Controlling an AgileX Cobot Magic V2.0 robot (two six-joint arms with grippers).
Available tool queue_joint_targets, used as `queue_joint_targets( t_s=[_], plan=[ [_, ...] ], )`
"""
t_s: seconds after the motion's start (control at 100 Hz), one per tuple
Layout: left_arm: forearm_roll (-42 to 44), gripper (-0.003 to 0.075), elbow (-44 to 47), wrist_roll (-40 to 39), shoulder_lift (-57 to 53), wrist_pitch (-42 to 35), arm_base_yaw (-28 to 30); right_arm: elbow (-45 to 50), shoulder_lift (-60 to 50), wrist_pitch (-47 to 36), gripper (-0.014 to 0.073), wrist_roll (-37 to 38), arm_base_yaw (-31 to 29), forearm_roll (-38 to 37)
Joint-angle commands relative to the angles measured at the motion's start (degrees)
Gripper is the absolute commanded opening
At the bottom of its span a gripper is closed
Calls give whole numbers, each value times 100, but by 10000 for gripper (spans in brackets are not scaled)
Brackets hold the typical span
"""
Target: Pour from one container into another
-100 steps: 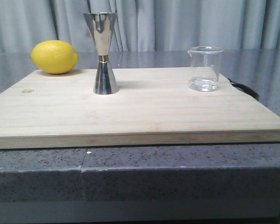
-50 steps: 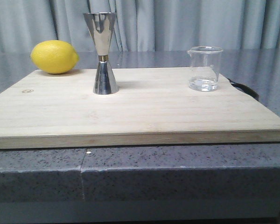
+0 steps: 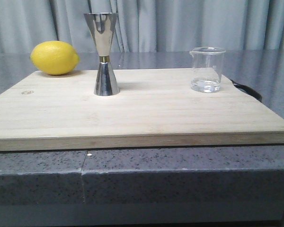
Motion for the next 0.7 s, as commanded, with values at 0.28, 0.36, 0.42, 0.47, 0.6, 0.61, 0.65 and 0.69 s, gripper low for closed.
queue_joint_targets(
  t_s=[0.28,0.36,0.42,0.47,0.6,0.61,0.65,0.69],
  plan=[
    [-218,-19,204,-371,-146,-158,33,-143,10,-406,-75,-13,-29,-23],
    [-218,-19,204,-324,-146,-41,33,-143,10,-406,-75,-13,-29,-23],
    [-218,-19,204,-324,-146,-28,33,-143,10,-406,-75,-13,-29,-23],
    [-218,-19,204,-324,-146,-28,33,-143,10,-406,-75,-13,-29,-23],
    [-218,-19,204,-324,-146,-28,33,-143,10,-406,-75,-13,-29,-23],
    [-218,-19,204,-324,-146,-28,33,-143,10,-406,-75,-13,-29,-23],
    [-218,-19,204,-324,-146,-28,33,-143,10,-406,-75,-13,-29,-23],
    [-218,-19,204,-324,-146,-28,33,-143,10,-406,-75,-13,-29,-23]
  ],
)
